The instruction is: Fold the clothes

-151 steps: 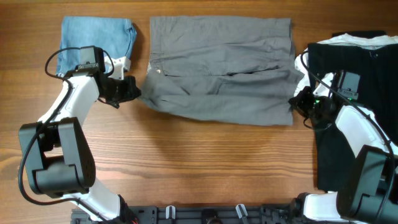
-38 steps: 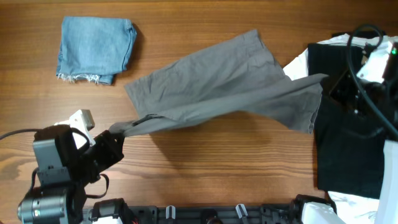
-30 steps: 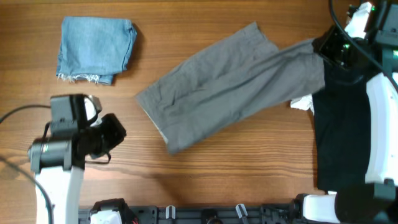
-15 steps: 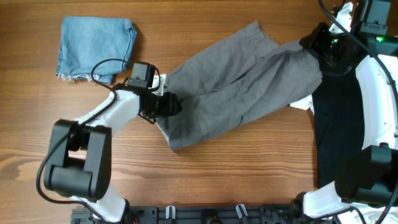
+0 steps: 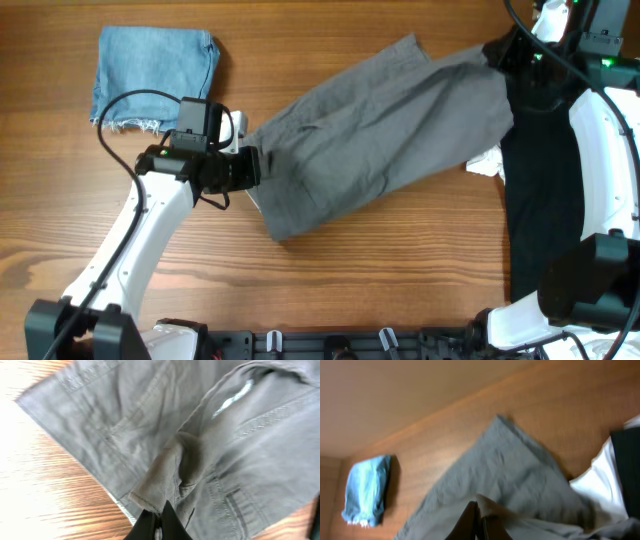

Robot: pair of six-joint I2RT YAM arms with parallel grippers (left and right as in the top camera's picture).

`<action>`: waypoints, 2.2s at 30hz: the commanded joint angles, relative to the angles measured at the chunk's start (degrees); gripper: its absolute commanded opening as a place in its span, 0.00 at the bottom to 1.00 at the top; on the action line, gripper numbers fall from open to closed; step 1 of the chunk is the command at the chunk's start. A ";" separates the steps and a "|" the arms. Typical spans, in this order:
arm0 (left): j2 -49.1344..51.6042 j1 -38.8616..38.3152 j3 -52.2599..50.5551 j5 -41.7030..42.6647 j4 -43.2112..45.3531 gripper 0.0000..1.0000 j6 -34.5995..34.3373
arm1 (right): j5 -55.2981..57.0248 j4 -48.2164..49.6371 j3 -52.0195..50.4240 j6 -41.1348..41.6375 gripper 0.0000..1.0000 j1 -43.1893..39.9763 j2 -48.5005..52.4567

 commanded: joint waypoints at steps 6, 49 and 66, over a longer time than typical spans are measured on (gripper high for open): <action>2.40 0.20 -2.40 -7.39 1.20 0.04 -6.97 | -0.90 20.28 0.90 -1.11 0.04 5.20 14.23; 11.37 22.93 -5.75 4.37 4.81 0.04 2.34 | -7.37 -24.55 -0.26 -18.21 0.26 8.35 19.87; 1.97 16.96 18.25 -5.99 -17.53 0.04 5.14 | 3.45 -11.21 -14.73 -8.22 0.08 22.29 8.39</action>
